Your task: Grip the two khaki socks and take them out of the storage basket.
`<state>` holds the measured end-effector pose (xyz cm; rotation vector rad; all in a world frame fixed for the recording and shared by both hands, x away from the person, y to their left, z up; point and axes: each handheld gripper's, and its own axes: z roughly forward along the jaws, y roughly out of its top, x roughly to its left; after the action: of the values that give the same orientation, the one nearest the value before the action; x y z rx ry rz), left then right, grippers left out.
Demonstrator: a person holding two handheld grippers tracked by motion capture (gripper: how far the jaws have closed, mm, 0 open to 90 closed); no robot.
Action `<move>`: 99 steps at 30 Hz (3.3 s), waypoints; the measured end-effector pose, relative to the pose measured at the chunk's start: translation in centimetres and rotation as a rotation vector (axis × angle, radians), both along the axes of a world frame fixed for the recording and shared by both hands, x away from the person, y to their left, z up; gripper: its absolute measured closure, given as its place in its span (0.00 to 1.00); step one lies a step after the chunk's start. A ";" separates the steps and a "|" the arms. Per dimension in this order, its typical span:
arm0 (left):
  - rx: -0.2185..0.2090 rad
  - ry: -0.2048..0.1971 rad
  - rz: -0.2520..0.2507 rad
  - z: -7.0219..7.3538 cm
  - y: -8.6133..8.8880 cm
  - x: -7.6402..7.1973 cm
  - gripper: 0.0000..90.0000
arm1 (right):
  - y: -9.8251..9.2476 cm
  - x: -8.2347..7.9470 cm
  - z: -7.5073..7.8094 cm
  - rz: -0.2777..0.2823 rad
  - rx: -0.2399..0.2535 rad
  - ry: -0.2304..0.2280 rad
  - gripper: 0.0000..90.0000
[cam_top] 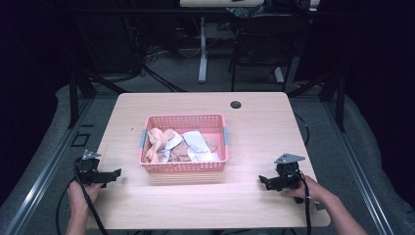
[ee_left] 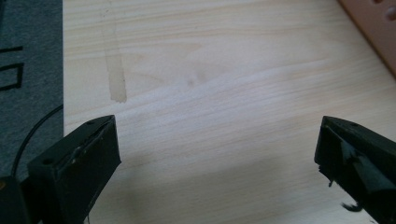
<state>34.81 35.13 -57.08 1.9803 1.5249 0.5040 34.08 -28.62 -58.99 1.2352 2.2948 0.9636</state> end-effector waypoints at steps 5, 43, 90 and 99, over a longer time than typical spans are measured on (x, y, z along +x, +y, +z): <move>-0.008 0.026 -0.024 1.9 -0.3 -0.3 0.00 | 0.0 0.0 0.0 0.001 0.000 0.000 0.00; 0.042 0.067 -0.213 13.4 -9.7 2.6 0.00 | 0.0 0.0 0.0 0.001 -0.002 0.000 0.00; 0.196 0.288 -0.275 7.7 -16.8 8.1 0.68 | 0.0 0.0 0.0 0.002 -0.002 -0.002 0.00; 0.191 0.291 -0.300 7.7 -16.8 8.1 0.93 | 0.0 0.0 0.0 0.002 -0.002 -0.003 0.00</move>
<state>42.87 18.35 -49.41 2.4674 1.3458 0.2517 34.05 -28.63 -58.99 1.2303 2.2950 0.9626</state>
